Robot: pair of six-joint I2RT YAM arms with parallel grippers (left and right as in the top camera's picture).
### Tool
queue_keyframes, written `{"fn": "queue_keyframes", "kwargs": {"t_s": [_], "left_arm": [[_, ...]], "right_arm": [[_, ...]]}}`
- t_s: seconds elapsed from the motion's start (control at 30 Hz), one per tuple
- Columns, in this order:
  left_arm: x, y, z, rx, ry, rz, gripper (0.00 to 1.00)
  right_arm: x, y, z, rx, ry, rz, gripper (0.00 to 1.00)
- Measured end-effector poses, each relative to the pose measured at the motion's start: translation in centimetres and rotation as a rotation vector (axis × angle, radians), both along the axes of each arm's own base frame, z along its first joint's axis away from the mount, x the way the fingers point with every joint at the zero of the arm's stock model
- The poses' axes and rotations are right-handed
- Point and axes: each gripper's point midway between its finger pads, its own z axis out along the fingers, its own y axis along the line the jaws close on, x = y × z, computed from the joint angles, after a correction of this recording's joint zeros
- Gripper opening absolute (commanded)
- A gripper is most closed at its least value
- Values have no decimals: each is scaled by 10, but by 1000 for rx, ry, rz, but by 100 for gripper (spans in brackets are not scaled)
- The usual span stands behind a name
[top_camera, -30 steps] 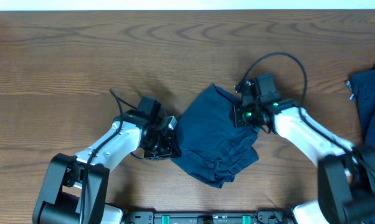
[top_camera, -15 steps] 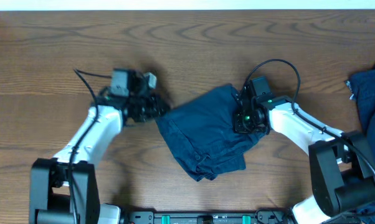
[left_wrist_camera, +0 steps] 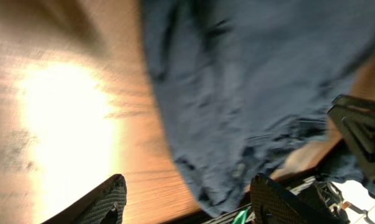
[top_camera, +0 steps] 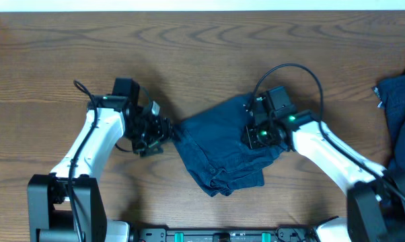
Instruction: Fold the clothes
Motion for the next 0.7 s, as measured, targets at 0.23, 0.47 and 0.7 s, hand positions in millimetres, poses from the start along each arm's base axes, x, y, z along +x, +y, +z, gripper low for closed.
{"fn": "queue_keyframes", "kwargs": {"t_s": [0.23, 0.47, 0.7], "left_arm": [[-33, -3, -47, -28, 67, 45, 79], [-25, -42, -53, -212, -38, 93, 84], [-27, -88, -47, -308, -101, 45, 88]], "right_arm": [[-11, 0, -37, -12, 192, -117, 8], [-14, 10, -36, 43, 237, -131, 9], [-15, 11, -36, 49, 246, -136, 9]]}}
